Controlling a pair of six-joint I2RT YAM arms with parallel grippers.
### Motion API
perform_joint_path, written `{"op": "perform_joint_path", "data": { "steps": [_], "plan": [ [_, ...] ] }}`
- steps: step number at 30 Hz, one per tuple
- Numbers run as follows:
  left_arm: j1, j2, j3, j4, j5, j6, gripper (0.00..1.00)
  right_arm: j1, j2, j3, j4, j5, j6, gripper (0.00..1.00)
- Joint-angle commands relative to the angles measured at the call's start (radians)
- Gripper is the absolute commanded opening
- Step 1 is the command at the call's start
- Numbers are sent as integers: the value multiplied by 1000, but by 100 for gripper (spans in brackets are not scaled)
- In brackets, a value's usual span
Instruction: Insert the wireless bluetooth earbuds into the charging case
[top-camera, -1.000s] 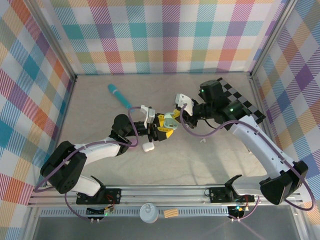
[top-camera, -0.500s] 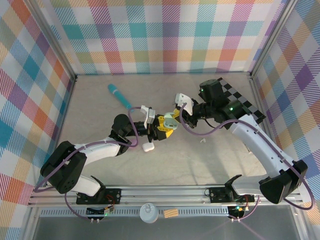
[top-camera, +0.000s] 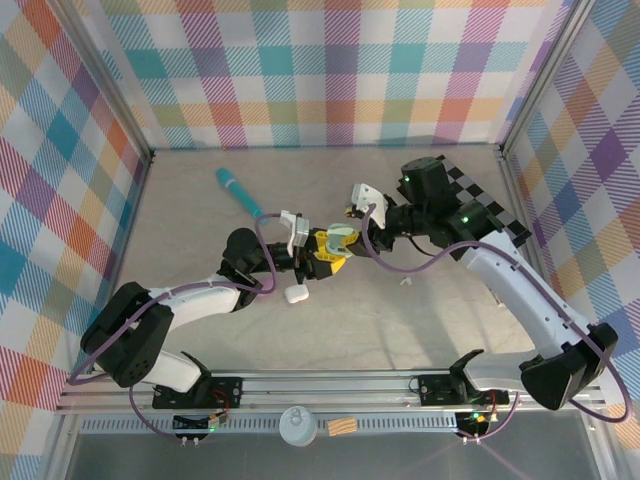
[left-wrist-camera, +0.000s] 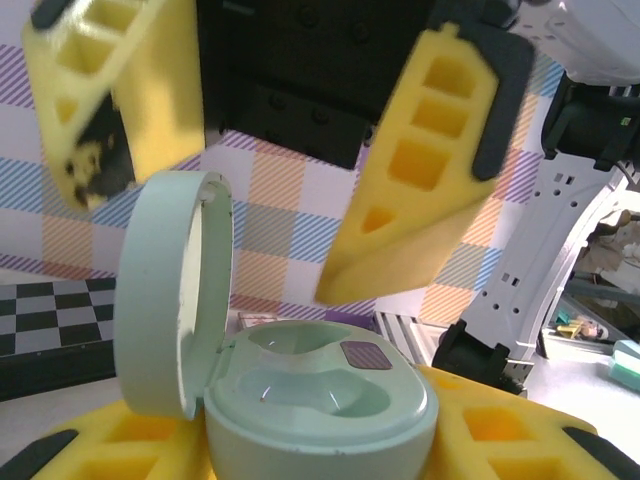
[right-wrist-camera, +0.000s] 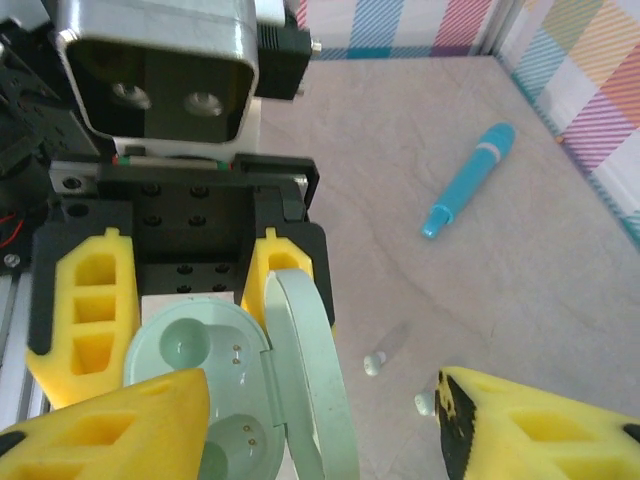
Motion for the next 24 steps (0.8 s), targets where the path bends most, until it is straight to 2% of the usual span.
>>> {"op": "perform_joint_path", "data": {
  "steps": [1, 5, 9, 12, 13, 15, 18, 21, 24],
  "plan": [
    [20, -19, -27, 67, -6, 14, 41, -6, -68, -22, 80, -53, 31, 64],
    [49, -28, -52, 87, -14, 4, 41, -53, -143, -88, 199, -112, 127, 65],
    [76, -45, -73, 99, -16, -5, 41, -158, -218, -190, 382, -163, 308, 65],
    [88, -59, -81, 97, -18, -6, 41, -237, -241, -269, 523, -111, 500, 65],
    [90, -63, -84, 98, -20, -6, 41, -254, -233, -286, 549, -64, 586, 68],
    [95, -71, -90, 97, -26, -5, 41, -271, -192, -300, 548, 29, 705, 70],
    [100, -81, -96, 94, -29, -5, 41, -273, -96, -306, 533, 99, 841, 69],
    [106, -95, -103, 92, -32, -6, 41, -267, 22, -289, 486, 138, 889, 67],
    [112, -117, -115, 80, -38, -5, 41, -247, 128, -264, 442, 179, 858, 64]
  ]
}}
